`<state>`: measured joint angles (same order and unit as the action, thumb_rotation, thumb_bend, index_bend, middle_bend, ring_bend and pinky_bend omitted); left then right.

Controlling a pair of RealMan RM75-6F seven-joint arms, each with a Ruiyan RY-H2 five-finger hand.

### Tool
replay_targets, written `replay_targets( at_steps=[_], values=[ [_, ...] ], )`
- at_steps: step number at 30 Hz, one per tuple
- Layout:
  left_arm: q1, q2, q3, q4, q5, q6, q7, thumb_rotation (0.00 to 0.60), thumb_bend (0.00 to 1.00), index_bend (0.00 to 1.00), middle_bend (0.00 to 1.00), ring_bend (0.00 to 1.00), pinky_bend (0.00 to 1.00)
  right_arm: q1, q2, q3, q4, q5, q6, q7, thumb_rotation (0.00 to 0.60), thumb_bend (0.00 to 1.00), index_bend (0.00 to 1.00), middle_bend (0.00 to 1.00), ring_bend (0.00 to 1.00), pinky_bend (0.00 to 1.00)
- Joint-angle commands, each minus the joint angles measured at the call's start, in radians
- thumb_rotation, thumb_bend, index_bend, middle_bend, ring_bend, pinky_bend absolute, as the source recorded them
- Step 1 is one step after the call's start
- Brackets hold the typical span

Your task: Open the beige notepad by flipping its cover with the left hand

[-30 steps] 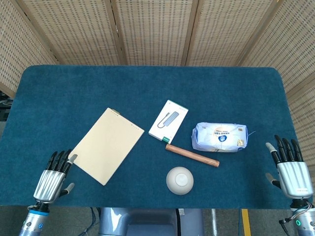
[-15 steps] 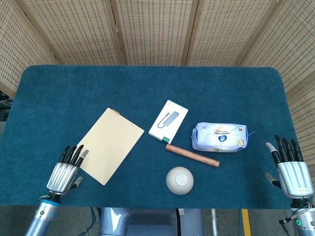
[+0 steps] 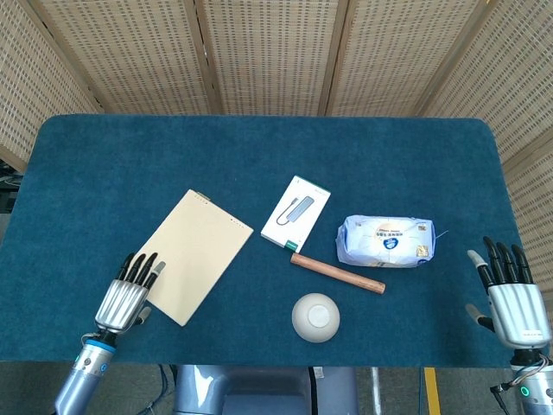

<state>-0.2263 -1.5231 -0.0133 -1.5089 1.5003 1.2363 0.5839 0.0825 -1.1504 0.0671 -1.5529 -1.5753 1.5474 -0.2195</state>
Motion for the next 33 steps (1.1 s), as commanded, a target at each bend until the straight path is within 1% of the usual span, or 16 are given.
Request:
replay_targets(
  at_steps=[1,14,33],
  values=[
    [-0.005,-0.004,0.003,0.012,-0.003,-0.003,-0.003,0.6,0.25,0.02,0.0,0.0,0.0,0.0,0.0,0.0,0.0,0.001,-0.001,0.002,0.6,0.1,0.14,0.0,0.0,0.0],
    [-0.015,-0.008,0.017,0.064,-0.007,-0.003,-0.029,0.6,0.25,0.02,0.0,0.0,0.0,0.0,0.0,0.001,-0.001,0.002,0.001,0.002,0.6,0.1,0.14,0.0,0.0,0.0],
    [-0.034,-0.057,0.019,0.11,-0.03,-0.009,-0.036,0.6,0.26,0.02,0.0,0.0,0.0,0.0,0.002,0.002,-0.003,0.002,0.002,0.011,0.6,0.1,0.14,0.0,0.0,0.0]
  ],
)
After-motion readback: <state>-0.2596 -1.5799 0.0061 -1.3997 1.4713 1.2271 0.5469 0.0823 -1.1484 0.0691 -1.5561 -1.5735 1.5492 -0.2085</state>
